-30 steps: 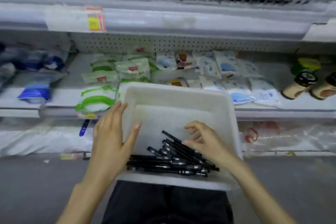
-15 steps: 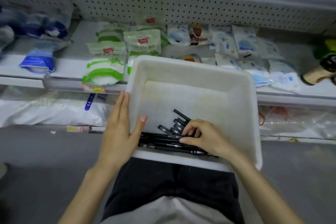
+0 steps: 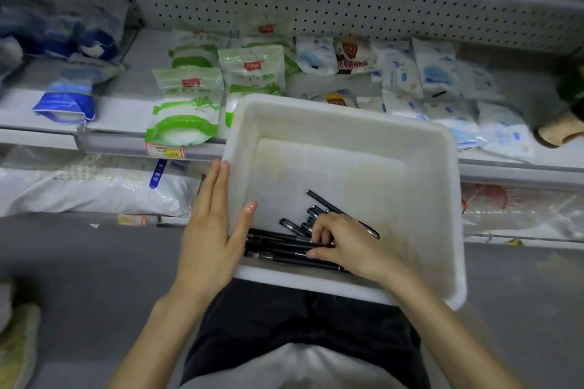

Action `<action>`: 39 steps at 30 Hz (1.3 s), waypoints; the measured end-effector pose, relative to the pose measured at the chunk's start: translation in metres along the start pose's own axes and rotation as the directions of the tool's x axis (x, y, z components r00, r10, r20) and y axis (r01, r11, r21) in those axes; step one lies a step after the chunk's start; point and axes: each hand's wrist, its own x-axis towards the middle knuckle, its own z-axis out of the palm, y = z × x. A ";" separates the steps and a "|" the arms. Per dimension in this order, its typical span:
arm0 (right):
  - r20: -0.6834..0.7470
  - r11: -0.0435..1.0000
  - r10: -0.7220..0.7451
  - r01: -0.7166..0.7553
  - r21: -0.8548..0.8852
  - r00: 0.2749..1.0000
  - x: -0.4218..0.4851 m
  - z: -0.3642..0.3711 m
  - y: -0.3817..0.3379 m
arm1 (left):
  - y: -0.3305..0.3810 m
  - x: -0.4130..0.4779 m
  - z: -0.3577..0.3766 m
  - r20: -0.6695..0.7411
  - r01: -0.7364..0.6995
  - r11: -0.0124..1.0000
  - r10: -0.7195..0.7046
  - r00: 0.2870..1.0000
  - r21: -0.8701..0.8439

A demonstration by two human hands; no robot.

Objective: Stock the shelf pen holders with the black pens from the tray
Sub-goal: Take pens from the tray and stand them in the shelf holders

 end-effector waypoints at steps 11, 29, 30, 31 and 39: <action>0.081 1.000 0.006 -0.008 0.030 0.997 0.012 -0.004 -0.016 | 0.000 -0.001 0.001 0.003 0.016 1.000 -0.016 1.000 0.015; -0.157 0.894 0.081 -0.002 0.449 0.984 0.003 -0.018 -0.011 | 0.004 -0.001 -0.005 0.008 0.027 1.000 -0.027 1.000 -0.001; -0.186 0.840 0.079 0.035 0.541 0.979 -0.001 -0.023 -0.011 | 0.005 0.000 -0.006 -0.001 0.010 1.000 -0.010 1.000 0.018; -0.215 0.776 0.082 0.073 0.626 0.973 -0.006 -0.031 -0.012 | 0.009 0.002 -0.007 -0.010 -0.011 0.999 0.012 1.000 0.038; -0.440 0.326 0.136 0.379 0.866 0.888 -0.058 -0.128 -0.020 | 0.106 0.056 -0.025 -0.079 -0.376 0.924 0.380 0.922 0.065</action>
